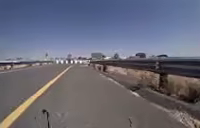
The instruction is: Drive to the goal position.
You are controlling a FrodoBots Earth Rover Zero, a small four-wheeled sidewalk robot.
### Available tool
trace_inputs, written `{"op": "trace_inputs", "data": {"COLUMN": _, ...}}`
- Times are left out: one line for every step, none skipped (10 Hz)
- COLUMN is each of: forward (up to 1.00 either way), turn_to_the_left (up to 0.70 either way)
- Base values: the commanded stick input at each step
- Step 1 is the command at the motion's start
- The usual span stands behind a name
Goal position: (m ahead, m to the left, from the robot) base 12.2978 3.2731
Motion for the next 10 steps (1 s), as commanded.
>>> {"op": "trace_inputs", "data": {"forward": 0.70, "turn_to_the_left": 0.00}}
{"op": "trace_inputs", "data": {"forward": 0.70, "turn_to_the_left": 0.00}}
{"op": "trace_inputs", "data": {"forward": 0.70, "turn_to_the_left": 0.00}}
{"op": "trace_inputs", "data": {"forward": 0.70, "turn_to_the_left": 0.00}}
{"op": "trace_inputs", "data": {"forward": 0.70, "turn_to_the_left": 0.00}}
{"op": "trace_inputs", "data": {"forward": 0.70, "turn_to_the_left": 0.00}}
{"op": "trace_inputs", "data": {"forward": 0.70, "turn_to_the_left": 0.00}}
{"op": "trace_inputs", "data": {"forward": 0.70, "turn_to_the_left": 0.00}}
{"op": "trace_inputs", "data": {"forward": 0.70, "turn_to_the_left": 0.00}}
{"op": "trace_inputs", "data": {"forward": 0.70, "turn_to_the_left": 0.00}}
